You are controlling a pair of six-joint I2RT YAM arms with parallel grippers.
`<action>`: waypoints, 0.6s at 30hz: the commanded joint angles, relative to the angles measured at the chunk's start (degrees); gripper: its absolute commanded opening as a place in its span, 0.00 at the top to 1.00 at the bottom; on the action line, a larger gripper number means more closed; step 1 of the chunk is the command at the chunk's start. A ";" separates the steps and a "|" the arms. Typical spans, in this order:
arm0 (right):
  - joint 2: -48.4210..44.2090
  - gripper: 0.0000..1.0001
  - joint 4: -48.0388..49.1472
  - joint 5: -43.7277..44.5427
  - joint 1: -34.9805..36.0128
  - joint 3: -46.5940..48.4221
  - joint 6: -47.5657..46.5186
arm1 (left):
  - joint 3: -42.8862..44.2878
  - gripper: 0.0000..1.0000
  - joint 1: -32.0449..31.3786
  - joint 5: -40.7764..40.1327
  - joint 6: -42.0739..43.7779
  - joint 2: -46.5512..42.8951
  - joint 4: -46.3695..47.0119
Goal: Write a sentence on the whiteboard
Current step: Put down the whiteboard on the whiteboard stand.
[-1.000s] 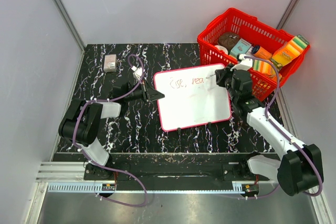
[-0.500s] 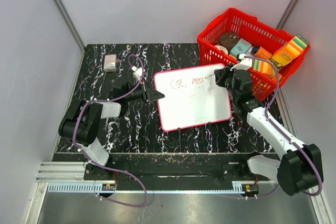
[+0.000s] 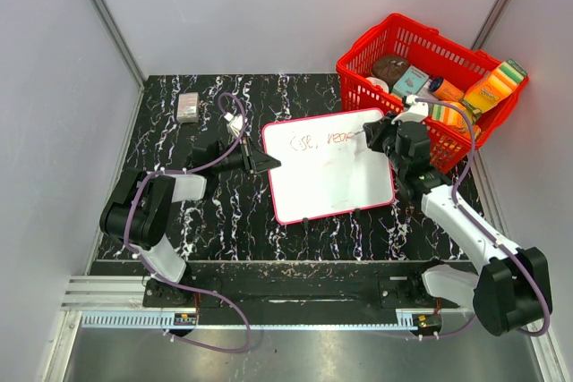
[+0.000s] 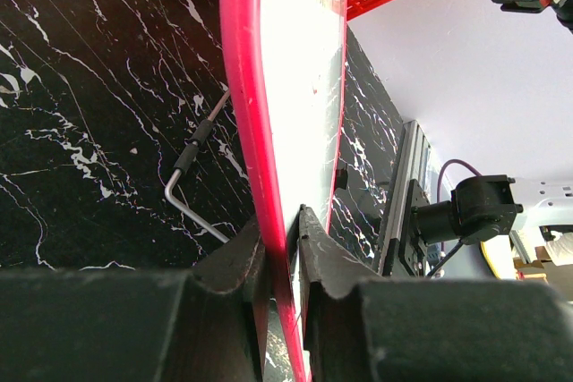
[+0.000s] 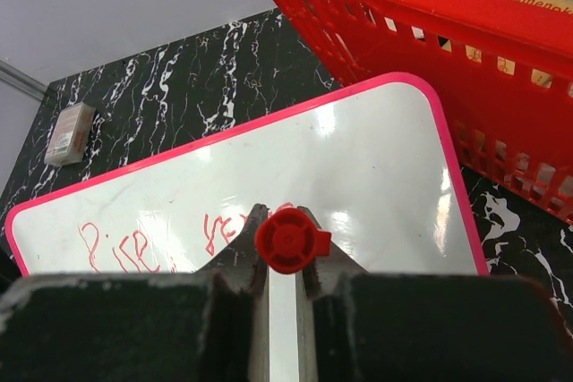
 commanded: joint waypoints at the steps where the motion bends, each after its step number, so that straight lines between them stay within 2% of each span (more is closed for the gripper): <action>1: -2.05 1.00 -1.05 -0.04 -0.24 -1.20 -0.13 | 0.85 1.00 -0.99 -0.30 4.84 -1.63 0.80; 18: -3.55 1.00 -0.97 4.71 -0.94 -0.94 0.57 | 0.85 1.00 -1.08 -0.30 4.84 -1.72 0.72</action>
